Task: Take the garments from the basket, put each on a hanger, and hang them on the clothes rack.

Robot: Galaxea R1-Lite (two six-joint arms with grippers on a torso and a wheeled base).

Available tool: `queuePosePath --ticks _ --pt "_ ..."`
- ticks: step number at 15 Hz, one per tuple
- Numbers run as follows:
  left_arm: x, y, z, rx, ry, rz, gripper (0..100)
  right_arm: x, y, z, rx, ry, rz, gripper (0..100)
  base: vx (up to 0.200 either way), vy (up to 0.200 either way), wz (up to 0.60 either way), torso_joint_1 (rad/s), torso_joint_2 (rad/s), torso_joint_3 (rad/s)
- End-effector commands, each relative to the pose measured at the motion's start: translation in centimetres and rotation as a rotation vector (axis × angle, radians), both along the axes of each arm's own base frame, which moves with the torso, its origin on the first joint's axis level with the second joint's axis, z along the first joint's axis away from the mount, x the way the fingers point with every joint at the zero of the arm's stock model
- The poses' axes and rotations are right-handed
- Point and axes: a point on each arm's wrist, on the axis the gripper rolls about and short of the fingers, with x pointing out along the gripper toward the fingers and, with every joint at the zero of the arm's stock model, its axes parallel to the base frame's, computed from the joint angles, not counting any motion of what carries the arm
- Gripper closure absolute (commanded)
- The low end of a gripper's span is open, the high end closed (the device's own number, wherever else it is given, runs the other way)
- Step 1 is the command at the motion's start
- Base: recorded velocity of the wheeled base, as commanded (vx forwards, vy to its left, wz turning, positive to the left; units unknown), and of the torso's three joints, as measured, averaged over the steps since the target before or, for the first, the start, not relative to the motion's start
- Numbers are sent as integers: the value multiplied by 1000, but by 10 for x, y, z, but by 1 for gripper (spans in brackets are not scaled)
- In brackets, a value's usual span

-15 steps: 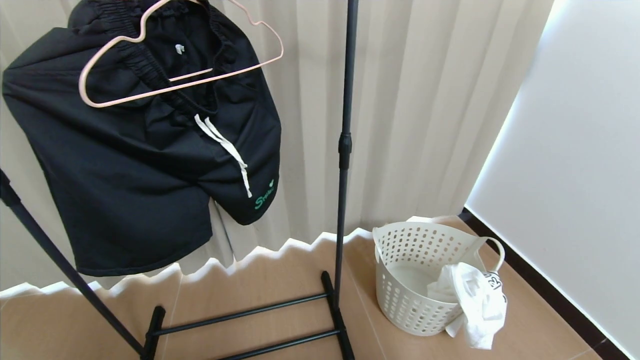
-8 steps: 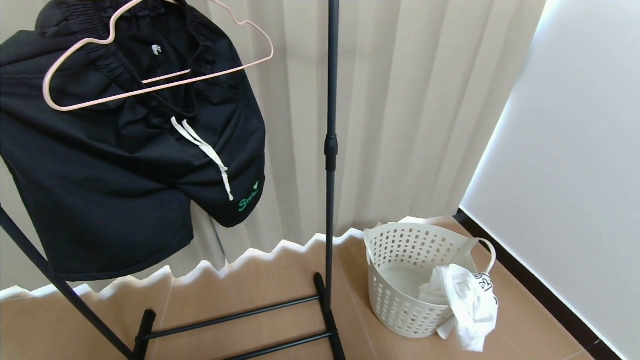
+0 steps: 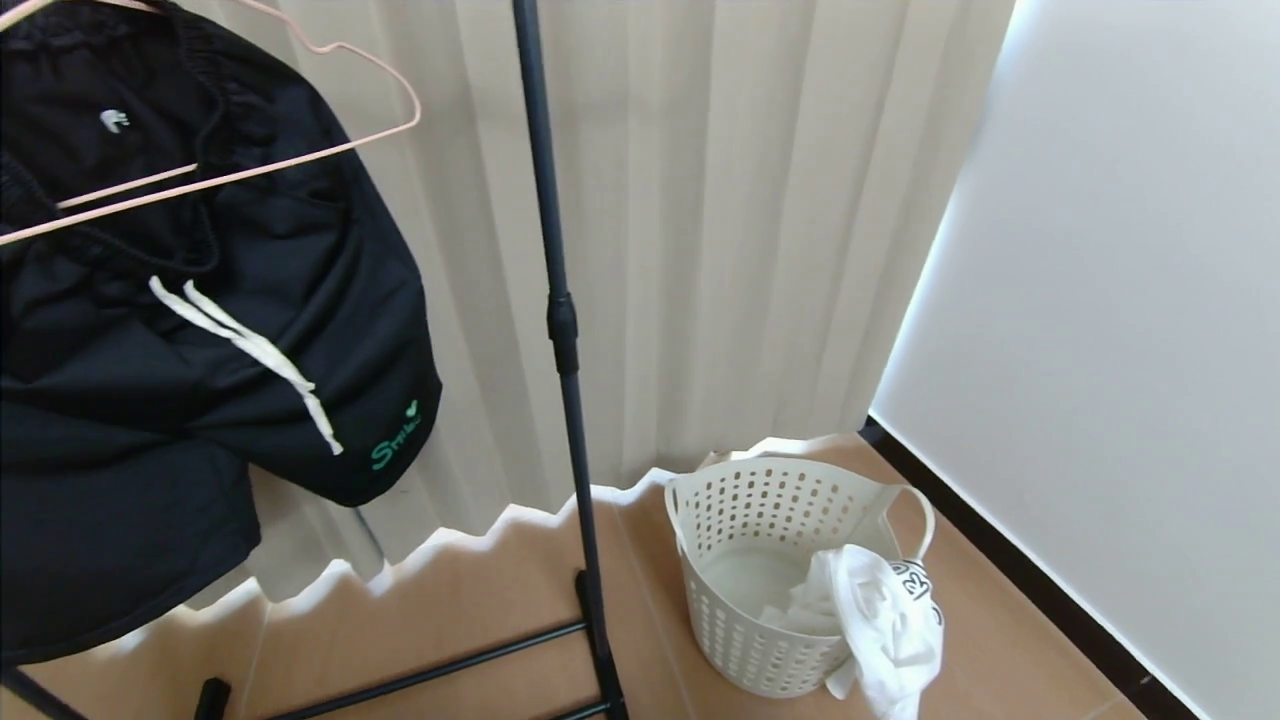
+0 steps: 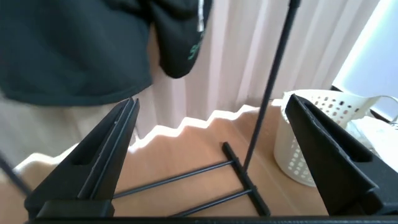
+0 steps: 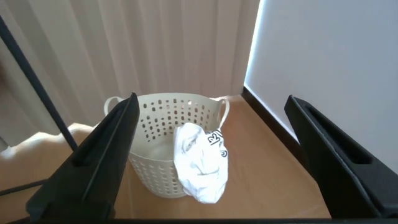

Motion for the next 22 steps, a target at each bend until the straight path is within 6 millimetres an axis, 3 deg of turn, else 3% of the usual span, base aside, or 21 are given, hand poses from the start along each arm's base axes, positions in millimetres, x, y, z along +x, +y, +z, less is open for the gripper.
queuePosePath --ticks 1,8,22 --pt "0 0 0 0 1 0 0 0 0 0 0 0 0 0 0 0 0 0 0 0" --pt "0 0 0 1 1 0 0 0 0 0 0 0 0 0 0 0 0 0 -1 -17" --pt "0 0 0 0 1 0 0 0 0 0 0 0 0 0 0 0 0 2 4 -194"
